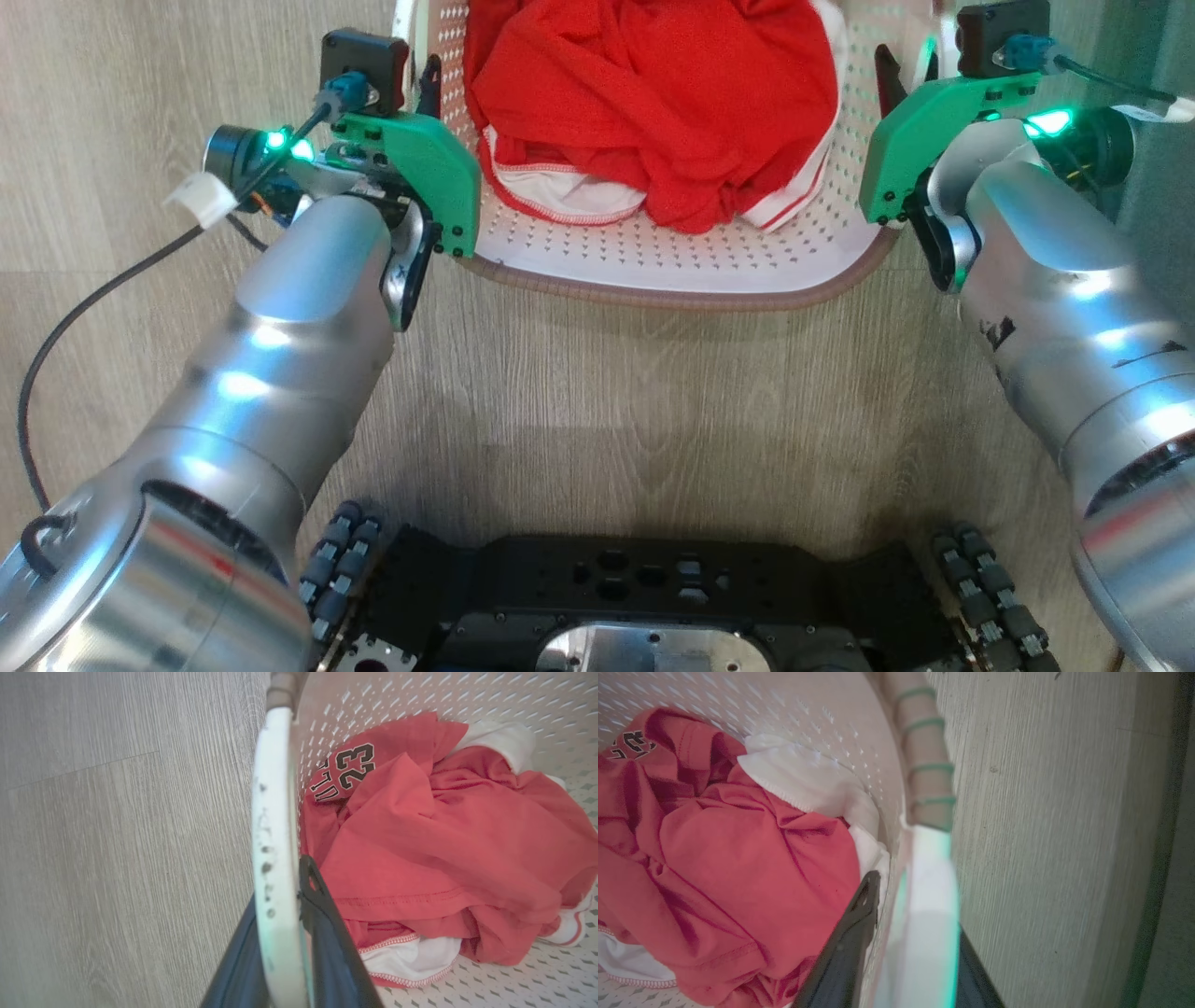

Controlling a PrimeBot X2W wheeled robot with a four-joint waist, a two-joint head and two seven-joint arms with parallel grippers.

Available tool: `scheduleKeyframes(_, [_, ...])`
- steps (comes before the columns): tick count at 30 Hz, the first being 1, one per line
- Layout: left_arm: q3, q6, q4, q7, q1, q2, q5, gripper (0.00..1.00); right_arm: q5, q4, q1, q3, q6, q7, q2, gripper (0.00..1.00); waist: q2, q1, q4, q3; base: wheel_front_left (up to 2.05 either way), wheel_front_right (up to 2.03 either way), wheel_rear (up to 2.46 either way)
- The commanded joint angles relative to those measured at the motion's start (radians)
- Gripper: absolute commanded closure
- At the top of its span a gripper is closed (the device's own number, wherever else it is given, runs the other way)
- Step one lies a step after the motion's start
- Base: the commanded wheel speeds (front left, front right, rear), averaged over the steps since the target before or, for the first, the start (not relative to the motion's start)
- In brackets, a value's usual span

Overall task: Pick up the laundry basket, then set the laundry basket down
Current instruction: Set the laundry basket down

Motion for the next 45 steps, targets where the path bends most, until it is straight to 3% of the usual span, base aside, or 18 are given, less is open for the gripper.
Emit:
scheduleKeyframes(1, [0.011,0.01,0.0,-0.001,0.009,0.03,0.013,0.77,-0.014,-0.003,0.034,-0.001,0.003,-0.01,0.022,0.51,0.0,0.0001,0.0,-0.001,0.0,0.0,0.0])
scheduleKeyframes(2, [0.014,0.011,0.0,-0.001,0.01,0.03,0.014,0.72,-0.023,-0.003,0.032,-0.006,0.003,-0.01,0.023,0.11,0.0,0.0001,0.0,-0.001,0.0,0.0,0.0])
scheduleKeyframes(3, [0.018,0.013,-0.001,-0.001,0.011,0.03,0.014,0.65,-0.03,-0.003,0.032,-0.013,0.003,-0.011,0.024,0.0,0.0,0.0001,0.0,-0.002,0.0,0.0,0.0])
scheduleKeyframes(6, [0.029,0.019,-0.004,-0.001,0.015,0.03,0.013,0.52,-0.054,-0.003,0.029,-0.032,0.003,-0.013,0.026,0.0,0.0,0.0001,0.0,-0.003,0.0,0.0,0.0])
scheduleKeyframes(8, [0.037,0.024,-0.004,-0.001,0.019,0.03,0.013,0.26,-0.07,-0.003,0.024,-0.045,0.003,-0.014,0.028,0.0,0.0,0.0001,0.0,-0.004,0.0,0.0,0.0])
scheduleKeyframes(9, [0.041,0.026,-0.005,-0.001,0.02,0.03,0.014,0.03,-0.078,-0.003,0.022,-0.052,0.003,-0.014,0.029,0.0,0.0,0.0001,-0.001,-0.005,0.0,0.0,0.0])
scheduleKeyframes(10, [0.045,0.028,-0.006,-0.001,0.022,0.03,0.015,0.0,-0.086,-0.003,0.02,-0.059,0.003,-0.015,0.03,0.0,0.0,0.0001,-0.001,-0.006,0.0,0.0,0.0])
scheduleKeyframes(17, [0.091,0.038,-0.039,-0.001,0.039,0.031,0.034,0.0,-0.14,-0.015,0.001,-0.116,0.003,-0.016,0.037,0.0,0.0,0.0001,-0.006,-0.035,0.0,0.0,0.0])
scheduleKeyframes(26, [0.184,0.04,-0.164,-0.001,0.101,0.056,0.113,0.0,-0.244,-0.145,0.051,-0.23,0.003,-0.016,0.026,0.0,0.0,0.0001,-0.016,-0.121,0.0,0.0,0.0])
scheduleKeyframes(36, [0.352,0.029,-0.401,-0.001,0.298,0.091,0.283,0.0,-0.412,-0.398,0.242,-0.42,0.003,-0.016,0.034,0.0,0.0,0.0001,-0.028,-0.296,0.0,0.0,0.0])
scheduleKeyframes(45, [0.519,0.008,-0.649,-0.001,0.538,0.083,0.414,0.0,-0.477,-0.604,0.469,-0.502,0.003,-0.016,0.048,0.0,0.0,0.0001,-0.033,-0.493,0.0,0.0,0.0])
